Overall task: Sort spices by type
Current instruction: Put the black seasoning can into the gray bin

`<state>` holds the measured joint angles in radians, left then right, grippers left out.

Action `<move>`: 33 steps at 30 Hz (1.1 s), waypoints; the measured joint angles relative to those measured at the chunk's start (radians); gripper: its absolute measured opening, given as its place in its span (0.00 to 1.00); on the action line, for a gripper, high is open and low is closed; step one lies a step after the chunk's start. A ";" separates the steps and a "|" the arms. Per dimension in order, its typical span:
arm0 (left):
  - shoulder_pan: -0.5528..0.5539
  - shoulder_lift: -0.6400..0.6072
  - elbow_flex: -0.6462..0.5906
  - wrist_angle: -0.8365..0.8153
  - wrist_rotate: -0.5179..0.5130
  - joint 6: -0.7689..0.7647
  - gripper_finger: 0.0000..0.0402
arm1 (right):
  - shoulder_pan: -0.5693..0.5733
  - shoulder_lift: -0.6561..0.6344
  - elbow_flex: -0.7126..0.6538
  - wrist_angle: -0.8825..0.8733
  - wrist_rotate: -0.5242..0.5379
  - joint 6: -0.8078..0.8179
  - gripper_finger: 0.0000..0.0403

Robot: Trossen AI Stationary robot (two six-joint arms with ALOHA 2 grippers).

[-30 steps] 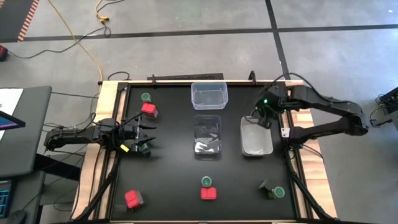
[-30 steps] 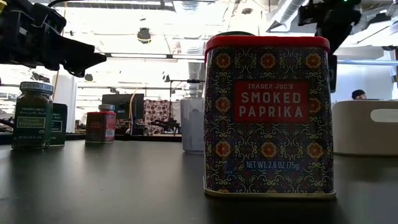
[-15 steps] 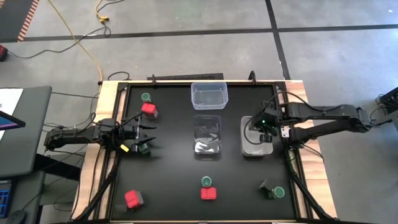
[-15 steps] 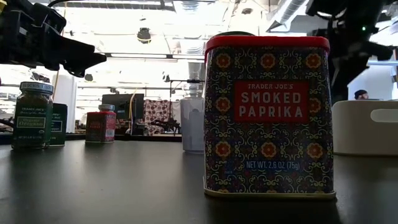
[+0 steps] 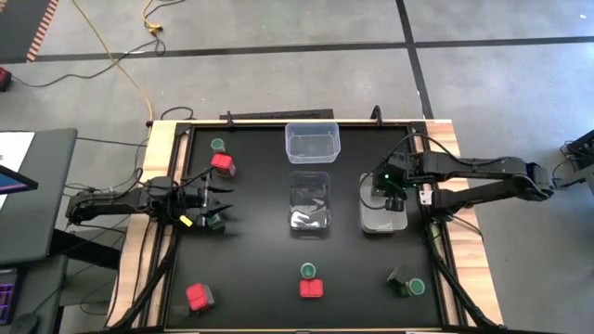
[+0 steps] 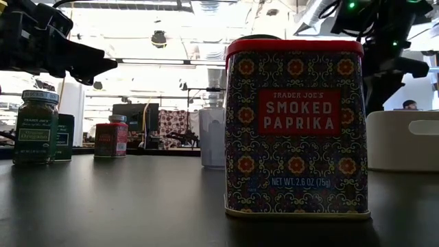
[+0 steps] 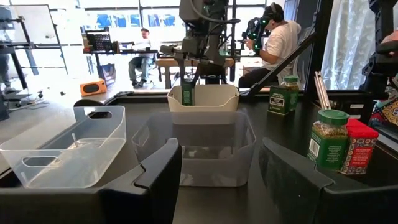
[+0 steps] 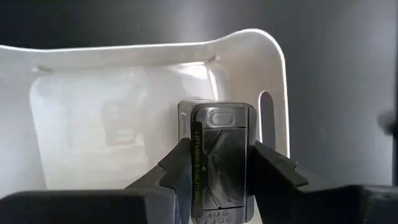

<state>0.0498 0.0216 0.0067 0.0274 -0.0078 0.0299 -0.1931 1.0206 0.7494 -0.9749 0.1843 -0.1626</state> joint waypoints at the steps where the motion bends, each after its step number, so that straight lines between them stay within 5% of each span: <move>1: 0.000 0.000 0.000 0.000 0.000 0.000 0.50 | 0.001 0.009 0.000 0.000 -0.001 -0.002 0.38; 33: 0.000 0.000 0.000 0.000 0.000 0.000 0.50 | -0.040 0.046 -0.066 0.126 -0.004 -0.138 0.38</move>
<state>0.0499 0.0212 0.0068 0.0274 -0.0082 0.0299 -0.2327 1.0662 0.6838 -0.8488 0.1806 -0.3002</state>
